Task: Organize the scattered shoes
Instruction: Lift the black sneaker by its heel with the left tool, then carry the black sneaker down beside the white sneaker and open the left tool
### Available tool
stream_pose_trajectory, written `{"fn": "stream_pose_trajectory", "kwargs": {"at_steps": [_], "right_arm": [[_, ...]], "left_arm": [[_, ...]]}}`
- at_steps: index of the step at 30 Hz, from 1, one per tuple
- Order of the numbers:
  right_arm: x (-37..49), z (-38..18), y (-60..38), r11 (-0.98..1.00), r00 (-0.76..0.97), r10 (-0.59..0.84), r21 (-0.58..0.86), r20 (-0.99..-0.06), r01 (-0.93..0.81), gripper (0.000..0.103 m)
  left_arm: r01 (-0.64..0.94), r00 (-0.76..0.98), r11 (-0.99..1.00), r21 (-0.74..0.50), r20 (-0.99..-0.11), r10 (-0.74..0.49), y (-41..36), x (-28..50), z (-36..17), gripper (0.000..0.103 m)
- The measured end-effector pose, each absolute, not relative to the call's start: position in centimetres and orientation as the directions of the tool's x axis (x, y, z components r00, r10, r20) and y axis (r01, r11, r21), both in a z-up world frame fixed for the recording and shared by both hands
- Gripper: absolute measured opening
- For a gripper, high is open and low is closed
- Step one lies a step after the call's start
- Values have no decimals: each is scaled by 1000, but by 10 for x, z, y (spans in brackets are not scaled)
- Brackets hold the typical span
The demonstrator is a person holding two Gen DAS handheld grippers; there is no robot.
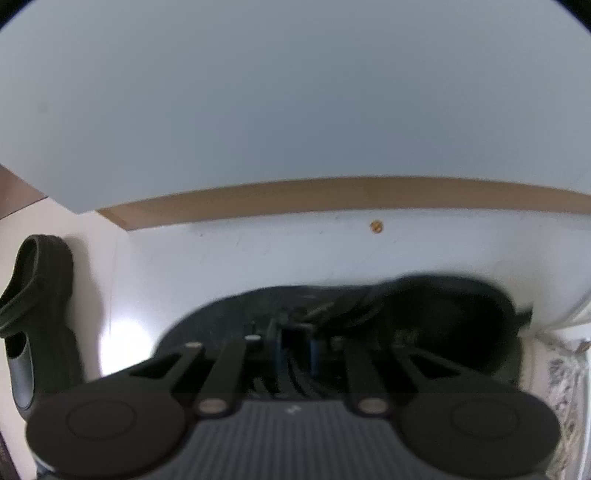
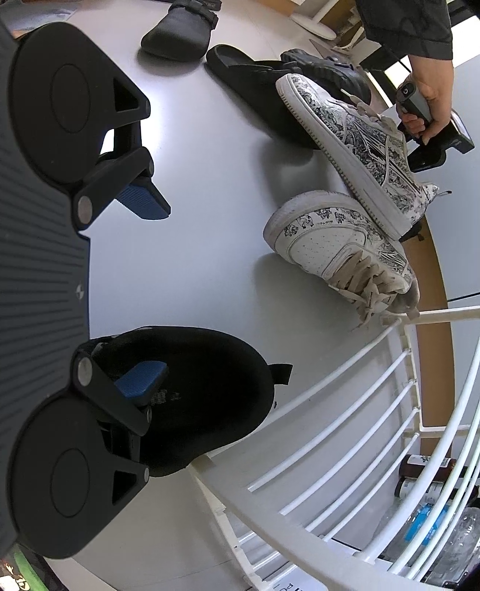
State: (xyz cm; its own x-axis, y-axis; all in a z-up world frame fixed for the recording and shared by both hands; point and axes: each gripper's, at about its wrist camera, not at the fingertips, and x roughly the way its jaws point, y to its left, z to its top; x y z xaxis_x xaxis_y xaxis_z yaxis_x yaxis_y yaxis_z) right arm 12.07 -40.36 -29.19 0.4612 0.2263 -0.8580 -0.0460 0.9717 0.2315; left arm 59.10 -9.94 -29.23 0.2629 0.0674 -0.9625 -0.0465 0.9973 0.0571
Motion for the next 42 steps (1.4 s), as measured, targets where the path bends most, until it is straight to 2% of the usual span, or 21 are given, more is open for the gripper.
{"fn": "stream_pose_trajectory", "kwargs": {"at_steps": [10,21,22,24,28,42], "right_arm": [[120,-289,-398,967,476,244,251,-845,-50,87],[119,-267,-391,950,546,281,310,-789,-41,88],[118,-265,-391,949,552,283,314,-785,-41,88],[116,-260,-390,946,561,290,323,-776,-42,88],[108,-249,-390,939,580,300,340,-758,-40,88],[70,-227,-389,924,610,334,379,-718,-59,88]], "left_arm": [[-45,312,999,-6,-950,9,-93,595,-245,13],[112,402,993,-37,-912,-79,-98,548,-139,12],[123,404,991,-44,-910,-90,-97,540,-131,11],[133,400,988,-74,-908,-122,-95,526,-120,4],[157,398,982,-107,-903,-162,-90,495,-107,4],[99,360,967,-233,-898,-253,-58,364,-96,3]]}}
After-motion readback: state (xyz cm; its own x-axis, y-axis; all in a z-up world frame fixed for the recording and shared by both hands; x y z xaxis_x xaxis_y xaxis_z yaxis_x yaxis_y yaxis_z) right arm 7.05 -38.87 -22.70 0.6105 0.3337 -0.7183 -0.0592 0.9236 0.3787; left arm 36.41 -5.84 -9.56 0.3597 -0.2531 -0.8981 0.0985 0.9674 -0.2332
